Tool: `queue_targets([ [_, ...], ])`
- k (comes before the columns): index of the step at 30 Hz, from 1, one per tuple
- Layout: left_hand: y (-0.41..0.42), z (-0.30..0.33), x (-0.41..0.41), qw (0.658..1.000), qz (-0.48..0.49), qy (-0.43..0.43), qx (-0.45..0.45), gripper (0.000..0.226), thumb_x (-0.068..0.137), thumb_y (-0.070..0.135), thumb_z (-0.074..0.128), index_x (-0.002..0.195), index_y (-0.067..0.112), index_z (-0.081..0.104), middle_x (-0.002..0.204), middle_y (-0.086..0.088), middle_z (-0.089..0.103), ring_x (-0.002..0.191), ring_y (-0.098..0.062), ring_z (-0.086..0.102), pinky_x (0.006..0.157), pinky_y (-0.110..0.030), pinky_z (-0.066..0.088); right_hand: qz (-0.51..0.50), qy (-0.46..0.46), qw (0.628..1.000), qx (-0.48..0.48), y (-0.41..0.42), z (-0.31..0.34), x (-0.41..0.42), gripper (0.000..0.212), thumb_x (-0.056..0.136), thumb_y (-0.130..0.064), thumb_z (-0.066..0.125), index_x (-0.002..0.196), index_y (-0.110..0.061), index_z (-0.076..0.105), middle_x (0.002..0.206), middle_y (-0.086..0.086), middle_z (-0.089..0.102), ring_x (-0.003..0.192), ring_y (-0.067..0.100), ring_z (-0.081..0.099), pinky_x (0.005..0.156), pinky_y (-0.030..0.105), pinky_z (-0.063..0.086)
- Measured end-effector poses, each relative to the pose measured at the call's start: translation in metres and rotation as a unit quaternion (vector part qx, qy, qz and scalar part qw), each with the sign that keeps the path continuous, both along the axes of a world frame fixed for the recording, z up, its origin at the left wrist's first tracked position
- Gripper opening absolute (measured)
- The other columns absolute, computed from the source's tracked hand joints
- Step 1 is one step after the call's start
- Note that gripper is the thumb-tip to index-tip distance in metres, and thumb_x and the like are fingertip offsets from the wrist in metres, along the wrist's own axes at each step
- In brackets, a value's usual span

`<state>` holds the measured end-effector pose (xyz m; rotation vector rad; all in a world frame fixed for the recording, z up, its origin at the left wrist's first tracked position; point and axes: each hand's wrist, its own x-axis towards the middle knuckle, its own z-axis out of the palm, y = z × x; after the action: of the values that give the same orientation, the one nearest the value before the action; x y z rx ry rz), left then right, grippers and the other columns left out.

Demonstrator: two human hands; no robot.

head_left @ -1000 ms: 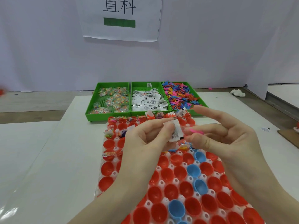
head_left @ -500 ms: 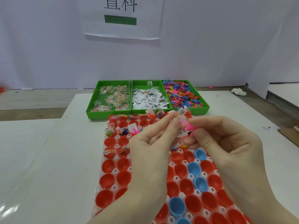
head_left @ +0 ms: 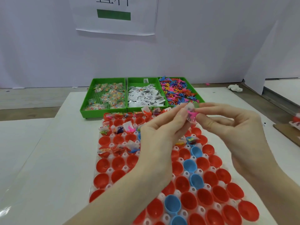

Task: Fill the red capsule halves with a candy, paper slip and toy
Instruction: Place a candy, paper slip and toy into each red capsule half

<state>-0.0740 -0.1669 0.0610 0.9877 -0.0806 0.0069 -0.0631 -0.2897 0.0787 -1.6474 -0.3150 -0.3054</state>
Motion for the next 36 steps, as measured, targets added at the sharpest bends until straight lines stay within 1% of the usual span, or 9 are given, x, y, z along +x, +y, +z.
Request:
queue_targets([
  [6,-0.011,0.003,0.032,0.984,0.010,-0.056,0.170,0.012,0.082,0.013,0.066,0.091,0.018,0.073,0.080,0.009,0.073,0.076,0.006,0.064,0.065,-0.006,0.047,0.031,0.090,0.994,0.057,-0.027,-0.003,0.025,0.024,0.059,-0.014,0.065,0.082,-0.012,0.066,0.063,0.000,0.071,0.055,0.011,0.067,0.053,0.018,0.053],
  [10,-0.026,-0.004,0.055,0.948,0.032,-0.101,0.301,0.014,0.085,0.014,0.065,0.096,0.014,0.073,0.078,0.006,0.069,0.073,0.001,0.061,0.071,-0.013,0.048,0.080,0.151,0.984,0.054,-0.047,-0.014,0.042,0.029,0.062,-0.011,0.063,0.090,-0.012,0.070,0.070,0.001,0.071,0.058,0.007,0.064,0.057,0.018,0.053],
  [15,-0.037,-0.024,0.069,0.843,0.057,-0.165,0.509,0.021,0.088,0.025,0.060,0.103,0.015,0.072,0.085,0.005,0.066,0.075,0.001,0.051,0.066,-0.009,0.036,0.066,0.178,0.978,-0.083,-0.072,-0.037,0.059,0.016,0.075,-0.006,0.063,0.088,-0.011,0.069,0.073,-0.002,0.071,0.066,0.007,0.063,0.062,0.017,0.054],
  [18,-0.036,-0.040,0.073,0.790,0.068,-0.151,0.591,0.029,0.090,0.032,0.056,0.109,0.014,0.068,0.107,-0.001,0.067,0.097,-0.013,0.057,0.088,-0.028,0.044,0.021,0.169,0.945,-0.277,-0.084,-0.048,0.068,0.007,0.082,-0.015,0.065,0.082,-0.022,0.068,0.081,-0.004,0.070,0.074,0.011,0.062,0.066,0.018,0.052],
  [21,-0.030,-0.053,0.075,0.673,0.081,-0.213,0.703,0.028,0.094,0.030,0.047,0.114,0.018,0.063,0.114,0.001,0.061,0.109,-0.018,0.050,0.088,-0.031,0.033,0.023,0.103,0.873,-0.476,-0.088,-0.051,0.076,0.006,0.085,-0.023,0.064,0.081,-0.028,0.063,0.085,-0.010,0.065,0.078,0.012,0.061,0.072,0.025,0.048],
  [23,-0.029,-0.061,0.075,0.593,0.053,-0.266,0.758,0.030,0.094,0.034,0.044,0.115,0.020,0.060,0.118,0.004,0.058,0.114,-0.017,0.047,0.087,-0.030,0.026,0.069,0.081,0.853,-0.511,-0.086,-0.052,0.080,0.007,0.087,-0.020,0.061,0.087,-0.025,0.066,0.086,-0.009,0.062,0.075,0.008,0.059,0.068,0.014,0.045],
  [26,-0.031,-0.071,0.075,0.529,0.026,-0.303,0.792,0.036,0.094,0.042,0.039,0.114,0.020,0.060,0.117,0.005,0.059,0.115,-0.017,0.046,0.088,-0.031,0.022,0.086,0.035,0.816,-0.571,-0.078,-0.053,0.087,0.016,0.088,-0.016,0.058,0.099,-0.016,0.070,0.086,-0.006,0.054,0.071,0.003,0.050,0.064,0.006,0.037],
  [30,-0.029,-0.080,0.077,0.505,0.028,-0.322,0.800,0.039,0.096,0.042,0.034,0.117,0.021,0.059,0.116,0.004,0.060,0.111,-0.018,0.046,0.085,-0.031,0.023,0.080,0.004,0.782,-0.618,-0.070,-0.056,0.091,0.022,0.085,-0.015,0.058,0.104,-0.014,0.070,0.080,-0.007,0.056,0.071,0.004,0.043,0.064,0.011,0.029],
  [36,-0.028,-0.081,0.078,0.514,0.026,-0.328,0.792,0.037,0.095,0.040,0.037,0.115,0.021,0.061,0.116,0.005,0.058,0.109,-0.017,0.046,0.084,-0.029,0.023,0.072,0.006,0.741,-0.667,-0.057,-0.053,0.096,0.007,0.080,-0.015,0.061,0.084,-0.016,0.067,0.072,-0.006,0.052,0.071,0.010,0.048,0.065,0.023,0.042],
])
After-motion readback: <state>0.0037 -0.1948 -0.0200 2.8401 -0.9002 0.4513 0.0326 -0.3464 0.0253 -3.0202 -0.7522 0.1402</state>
